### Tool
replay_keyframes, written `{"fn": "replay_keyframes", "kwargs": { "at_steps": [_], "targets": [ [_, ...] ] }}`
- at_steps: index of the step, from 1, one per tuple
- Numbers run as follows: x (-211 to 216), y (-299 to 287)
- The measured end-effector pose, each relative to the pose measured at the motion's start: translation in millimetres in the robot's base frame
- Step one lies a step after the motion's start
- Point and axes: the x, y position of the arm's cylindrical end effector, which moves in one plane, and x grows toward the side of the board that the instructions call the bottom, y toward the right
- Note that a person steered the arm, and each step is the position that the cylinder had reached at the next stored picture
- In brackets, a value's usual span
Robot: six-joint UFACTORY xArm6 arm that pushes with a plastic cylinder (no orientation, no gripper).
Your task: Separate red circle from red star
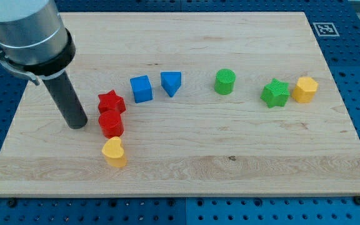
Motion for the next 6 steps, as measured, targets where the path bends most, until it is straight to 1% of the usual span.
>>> {"fn": "replay_keyframes", "kwargs": {
  "at_steps": [1,3,5,6],
  "targets": [
    [0,0],
    [19,60],
    [21,99],
    [21,97]
  ]
}}
